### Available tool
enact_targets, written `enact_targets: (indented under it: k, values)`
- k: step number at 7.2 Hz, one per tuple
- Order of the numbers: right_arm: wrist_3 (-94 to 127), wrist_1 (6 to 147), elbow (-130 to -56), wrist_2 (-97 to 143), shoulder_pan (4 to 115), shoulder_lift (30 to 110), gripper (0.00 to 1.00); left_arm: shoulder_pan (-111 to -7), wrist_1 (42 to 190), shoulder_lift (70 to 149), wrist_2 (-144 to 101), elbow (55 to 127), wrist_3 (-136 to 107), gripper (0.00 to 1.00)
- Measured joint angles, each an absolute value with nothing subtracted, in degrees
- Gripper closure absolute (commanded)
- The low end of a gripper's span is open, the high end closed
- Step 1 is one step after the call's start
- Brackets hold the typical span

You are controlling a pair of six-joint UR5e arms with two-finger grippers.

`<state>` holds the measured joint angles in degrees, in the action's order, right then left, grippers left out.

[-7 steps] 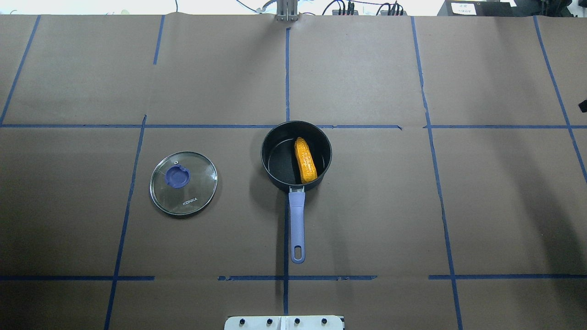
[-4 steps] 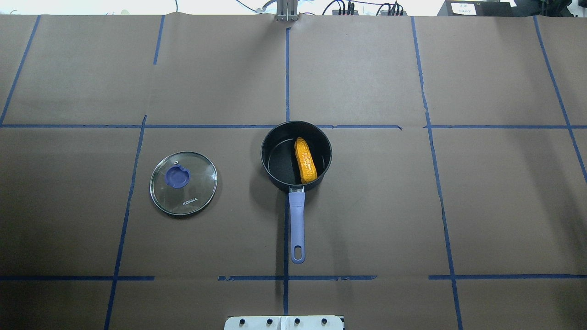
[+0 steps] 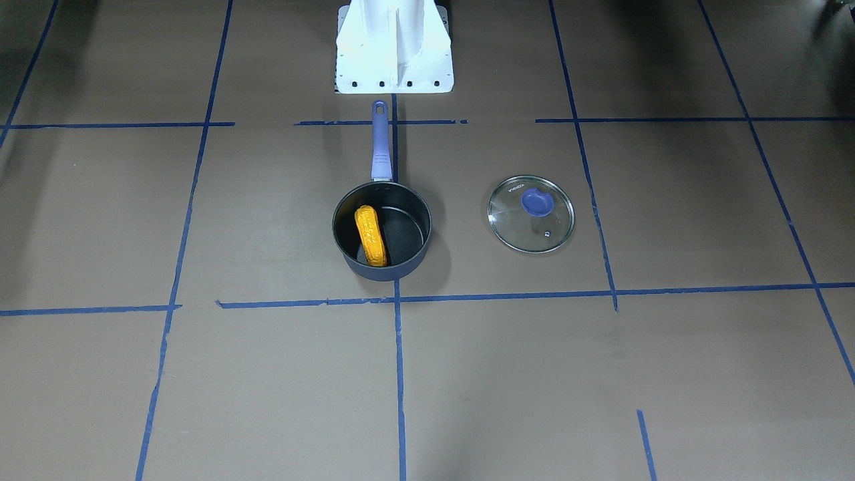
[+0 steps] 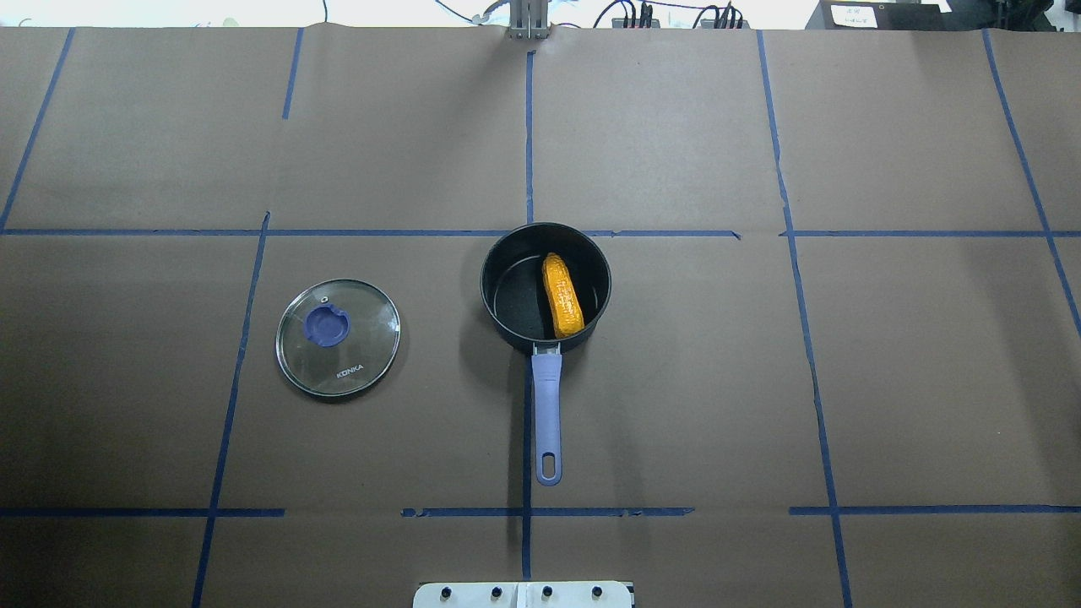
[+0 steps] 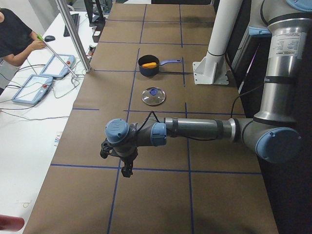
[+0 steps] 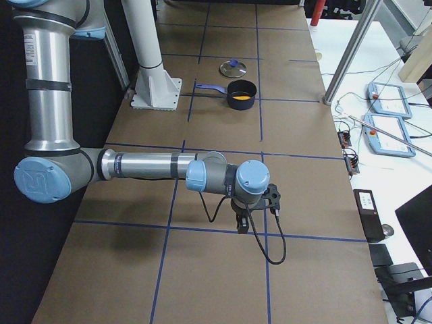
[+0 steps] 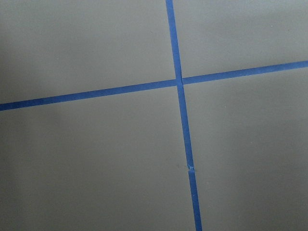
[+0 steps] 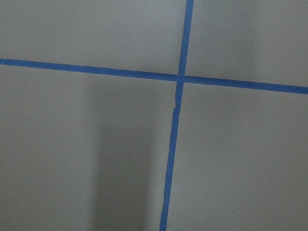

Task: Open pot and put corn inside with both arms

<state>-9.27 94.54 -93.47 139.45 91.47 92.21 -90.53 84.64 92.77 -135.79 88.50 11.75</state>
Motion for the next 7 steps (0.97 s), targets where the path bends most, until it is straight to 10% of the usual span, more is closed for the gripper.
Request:
enact_targets:
  k: [7]
  values:
    - [-4.8, 93.3, -93.8, 132.4, 91.7, 91.7, 0.0, -90.6, 84.6, 92.2, -135.8, 89.1, 12.2, 0.0]
